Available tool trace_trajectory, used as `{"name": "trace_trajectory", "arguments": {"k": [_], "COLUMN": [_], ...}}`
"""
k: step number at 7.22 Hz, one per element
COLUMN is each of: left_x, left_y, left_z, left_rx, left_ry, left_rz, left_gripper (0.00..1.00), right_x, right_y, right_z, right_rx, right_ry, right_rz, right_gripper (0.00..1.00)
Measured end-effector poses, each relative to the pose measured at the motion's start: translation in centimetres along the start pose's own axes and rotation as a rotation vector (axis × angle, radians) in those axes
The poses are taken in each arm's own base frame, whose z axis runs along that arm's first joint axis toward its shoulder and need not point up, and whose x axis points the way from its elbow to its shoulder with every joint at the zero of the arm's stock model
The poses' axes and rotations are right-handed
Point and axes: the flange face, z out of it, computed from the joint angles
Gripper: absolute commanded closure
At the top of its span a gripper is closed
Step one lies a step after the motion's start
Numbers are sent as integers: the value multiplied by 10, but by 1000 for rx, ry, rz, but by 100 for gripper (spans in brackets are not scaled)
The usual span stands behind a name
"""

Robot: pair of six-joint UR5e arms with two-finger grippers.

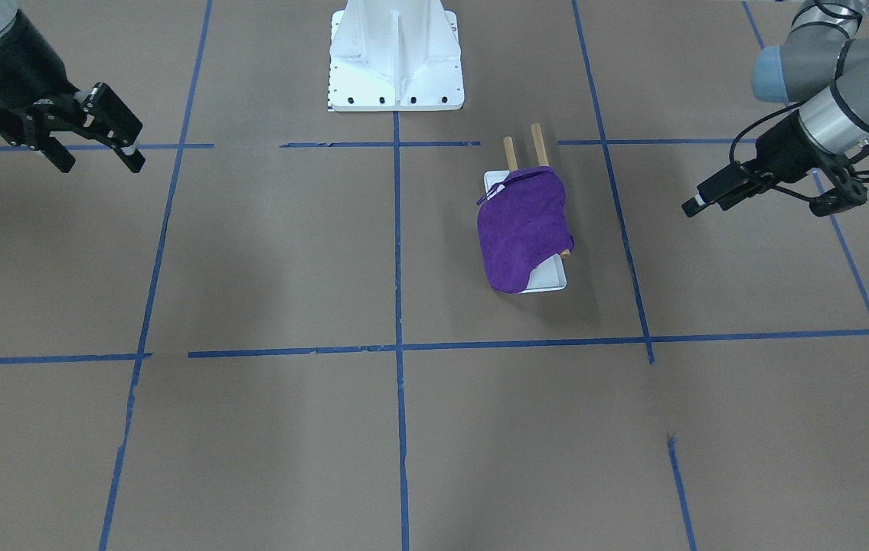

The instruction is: Hang towel on rack

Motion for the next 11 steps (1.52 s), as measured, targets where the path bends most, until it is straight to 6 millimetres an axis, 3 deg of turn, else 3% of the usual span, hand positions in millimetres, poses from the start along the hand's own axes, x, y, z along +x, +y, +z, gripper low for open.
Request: {"name": "trace_trajectory", "arguments": {"k": [3,5,7,9,11], "left_x": [-101,-160,-182,-188,-191], "left_y": [-46,-75,-93,-96,-92], "left_z": [-55,-114,-165,-188,-190], "left_rx": [136,160,108,52,31], "left_ry": [-144,-299,-376,-385,-363], "left_rz": [471,629,571,449,413], "left_gripper": [0,0,0,0,0], "right_x": [144,243,336,395,412], "right_y": [-49,-84,-98,-99,-92], "right_z": [5,7,16,23,25], "right_rx": [-26,-75,-135,-184,-199], "right_ry": [130,150,152,151,137], "right_rz": [-196,-260,-258,-252,-248], "right_gripper": [0,0,0,0,0]}}
